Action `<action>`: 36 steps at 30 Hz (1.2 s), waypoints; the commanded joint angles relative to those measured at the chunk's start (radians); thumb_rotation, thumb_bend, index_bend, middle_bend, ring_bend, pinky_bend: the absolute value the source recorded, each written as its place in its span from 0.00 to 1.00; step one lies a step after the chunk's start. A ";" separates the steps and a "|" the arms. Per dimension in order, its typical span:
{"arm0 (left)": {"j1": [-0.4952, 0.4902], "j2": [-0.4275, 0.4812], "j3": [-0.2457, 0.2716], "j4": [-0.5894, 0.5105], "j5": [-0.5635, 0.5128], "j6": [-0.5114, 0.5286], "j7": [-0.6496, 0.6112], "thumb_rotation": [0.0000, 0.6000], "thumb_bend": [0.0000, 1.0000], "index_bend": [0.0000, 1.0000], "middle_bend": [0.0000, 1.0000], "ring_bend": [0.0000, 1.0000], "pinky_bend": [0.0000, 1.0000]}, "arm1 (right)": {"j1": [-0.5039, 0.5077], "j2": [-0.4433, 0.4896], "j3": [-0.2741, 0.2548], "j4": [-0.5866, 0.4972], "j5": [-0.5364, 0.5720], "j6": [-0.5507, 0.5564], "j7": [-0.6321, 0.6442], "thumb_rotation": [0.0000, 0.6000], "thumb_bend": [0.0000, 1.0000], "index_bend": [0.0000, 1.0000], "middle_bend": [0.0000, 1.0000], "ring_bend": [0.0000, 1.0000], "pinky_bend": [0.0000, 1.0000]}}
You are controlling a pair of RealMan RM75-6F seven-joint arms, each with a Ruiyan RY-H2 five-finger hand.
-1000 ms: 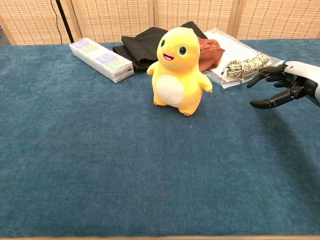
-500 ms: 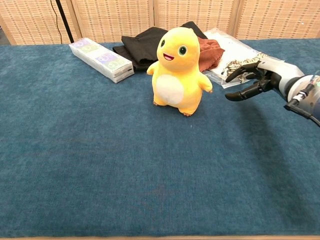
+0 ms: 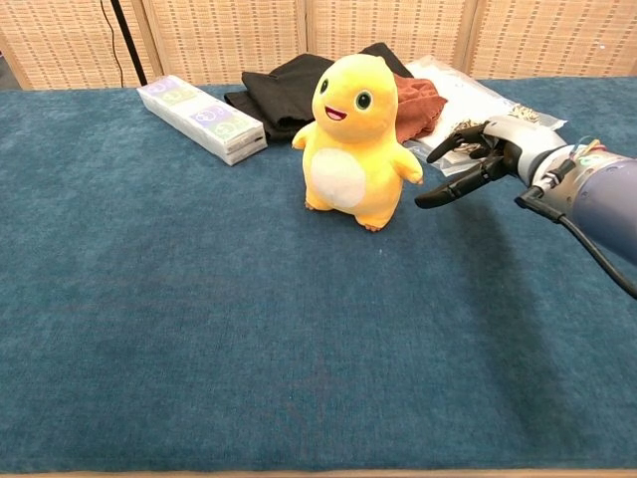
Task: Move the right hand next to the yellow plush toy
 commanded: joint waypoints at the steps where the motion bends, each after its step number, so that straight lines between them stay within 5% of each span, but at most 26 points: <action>1: 0.000 -0.003 0.000 0.010 -0.003 -0.004 -0.011 1.00 0.00 0.00 0.00 0.00 0.00 | 0.025 -0.025 0.023 0.015 0.038 0.019 -0.029 1.00 0.14 0.35 0.00 0.00 0.00; 24: 0.000 -0.005 -0.004 0.053 -0.011 -0.022 -0.066 1.00 0.00 0.00 0.00 0.00 0.00 | 0.108 -0.118 0.107 0.074 0.145 0.084 -0.081 1.00 0.20 0.52 0.00 0.00 0.00; 30: 0.001 -0.005 -0.006 0.063 -0.016 -0.024 -0.077 1.00 0.00 0.00 0.00 0.00 0.00 | 0.117 -0.152 0.105 0.125 0.118 0.111 -0.076 1.00 0.48 0.60 0.00 0.00 0.00; 32: 0.000 -0.007 -0.006 0.067 -0.016 -0.029 -0.079 1.00 0.00 0.00 0.00 0.00 0.00 | 0.118 -0.157 0.102 0.136 0.114 0.114 -0.082 1.00 0.64 0.61 0.00 0.00 0.00; 36: -0.003 -0.011 -0.005 0.074 -0.016 -0.036 -0.080 1.00 0.00 0.00 0.00 0.00 0.00 | 0.114 -0.156 0.098 0.134 0.103 0.110 -0.088 1.00 0.77 0.61 0.00 0.00 0.00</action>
